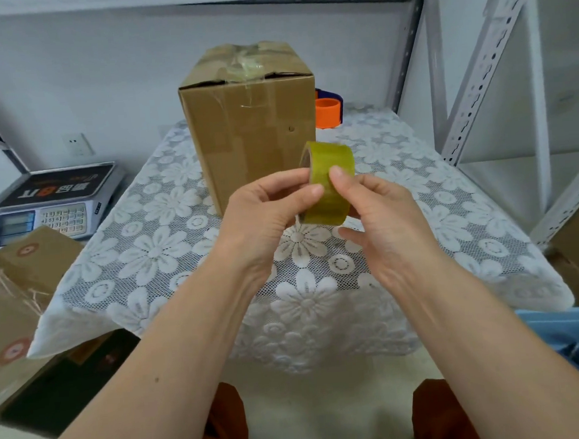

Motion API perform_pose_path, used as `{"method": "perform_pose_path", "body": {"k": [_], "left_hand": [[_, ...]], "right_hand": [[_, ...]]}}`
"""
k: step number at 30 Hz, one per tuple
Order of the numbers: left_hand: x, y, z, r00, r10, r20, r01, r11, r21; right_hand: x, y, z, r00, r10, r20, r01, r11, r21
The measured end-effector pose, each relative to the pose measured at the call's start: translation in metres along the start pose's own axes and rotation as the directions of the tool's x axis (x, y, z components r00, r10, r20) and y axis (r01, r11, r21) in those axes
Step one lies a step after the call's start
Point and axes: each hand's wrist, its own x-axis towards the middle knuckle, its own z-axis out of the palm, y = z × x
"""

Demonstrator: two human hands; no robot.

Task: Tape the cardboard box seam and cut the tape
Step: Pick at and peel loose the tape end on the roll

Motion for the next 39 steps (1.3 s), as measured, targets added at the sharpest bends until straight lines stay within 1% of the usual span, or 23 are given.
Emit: {"method": "perform_pose_path", "body": {"k": [3,6,9,14,16,18,20,22,25,27,30,34,37,39], "left_hand": [[-0.002,-0.001,0.002,1.000,0.004,0.013,-0.004,1.000,0.017],[0.000,-0.003,0.002,0.998,-0.058,-0.038,0.059,0.998,0.032],[0.001,-0.003,0.002,0.990,-0.116,-0.078,0.116,0.993,-0.001],[0.001,-0.001,0.002,0.981,-0.168,-0.098,0.169,0.986,0.008],[0.001,0.000,0.002,0.973,-0.199,-0.118,0.198,0.980,-0.022],[0.003,0.001,0.000,0.965,-0.224,-0.140,0.213,0.973,-0.088],[0.004,0.002,-0.002,0.966,-0.227,-0.127,0.205,0.965,-0.164],[0.004,0.002,-0.004,0.974,-0.210,-0.086,0.191,0.963,-0.190],[0.004,0.000,-0.006,0.985,-0.170,-0.011,0.167,0.975,-0.148],[0.004,0.001,-0.006,0.987,-0.157,0.033,0.160,0.974,-0.161],[0.004,0.002,-0.007,0.989,-0.132,0.071,0.143,0.974,-0.177],[0.003,0.002,-0.006,0.991,-0.090,0.095,0.099,0.991,-0.093],[-0.002,0.002,-0.002,0.988,-0.045,0.148,0.050,0.998,-0.032],[-0.005,0.002,0.000,0.990,-0.007,0.144,0.007,1.000,-0.003]], "right_hand": [[0.000,0.000,-0.001,1.000,-0.026,-0.005,0.026,1.000,0.009],[0.000,-0.001,0.000,0.998,-0.062,0.032,0.063,0.998,-0.009],[0.000,0.002,0.001,0.993,-0.095,0.066,0.101,0.990,-0.096],[-0.003,0.004,0.003,0.967,-0.206,0.147,0.235,0.946,-0.223],[-0.004,0.004,0.003,0.957,-0.232,0.174,0.271,0.930,-0.249],[-0.004,0.005,0.003,0.943,-0.267,0.199,0.317,0.905,-0.285],[-0.003,0.006,0.004,0.934,-0.292,0.205,0.345,0.885,-0.313],[-0.002,0.008,0.004,0.939,-0.290,0.185,0.337,0.886,-0.318],[0.000,0.008,0.002,0.958,-0.261,0.120,0.285,0.913,-0.292],[0.000,0.007,0.001,0.966,-0.243,0.086,0.258,0.929,-0.265],[0.000,0.006,0.000,0.973,-0.222,0.057,0.229,0.941,-0.250],[0.001,0.005,-0.001,0.982,-0.187,0.009,0.184,0.955,-0.231],[0.000,0.002,-0.002,0.993,-0.120,0.004,0.119,0.979,-0.168],[-0.001,0.001,-0.002,0.994,-0.108,0.003,0.108,0.983,-0.150]]}}
